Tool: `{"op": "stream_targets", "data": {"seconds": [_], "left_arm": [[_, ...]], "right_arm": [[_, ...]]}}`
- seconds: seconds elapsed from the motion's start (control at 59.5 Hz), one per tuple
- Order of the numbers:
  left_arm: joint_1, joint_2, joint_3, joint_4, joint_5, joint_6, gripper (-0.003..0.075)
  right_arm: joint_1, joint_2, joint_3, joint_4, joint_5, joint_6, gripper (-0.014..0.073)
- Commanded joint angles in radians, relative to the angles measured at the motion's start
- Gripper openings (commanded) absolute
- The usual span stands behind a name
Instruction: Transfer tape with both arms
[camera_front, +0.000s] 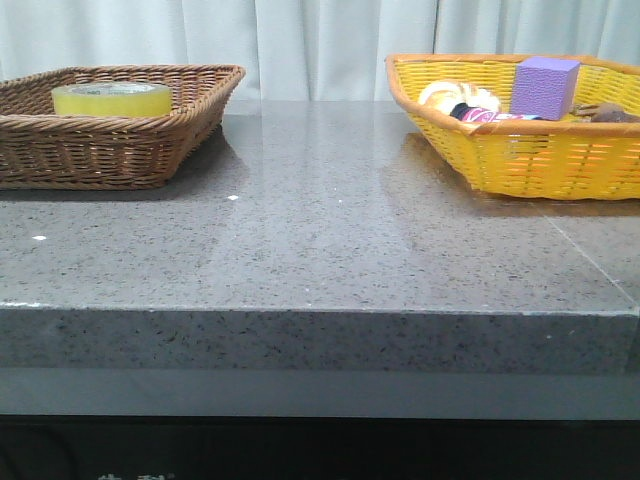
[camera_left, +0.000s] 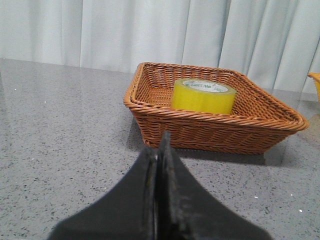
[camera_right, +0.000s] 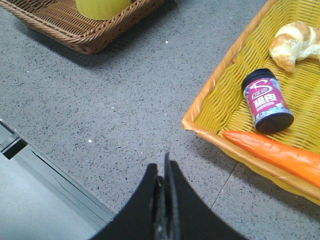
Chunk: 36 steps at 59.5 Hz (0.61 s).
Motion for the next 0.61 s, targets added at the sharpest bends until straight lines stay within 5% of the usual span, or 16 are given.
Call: {"op": "stream_targets", "data": {"seconds": [0.0,0.202,0.588], "left_arm": [[0.002,-0.017,0.039,-0.007,-0.076,-0.002,-0.002],[0.002,-0.017,0.039,-0.007,-0.076,-0.002,-0.002],[0.002,-0.017,0.039,-0.007,-0.076,-0.002,-0.002]], "right_arm": [[-0.005,-0.008,-0.024,-0.005,-0.072,-0.003,-0.0069],[-0.04,-0.057,0.003,-0.028,-0.093,-0.01,-0.0069],[-0.358,-0.498,0.408,0.006,-0.383,-0.01,-0.0069]]}}
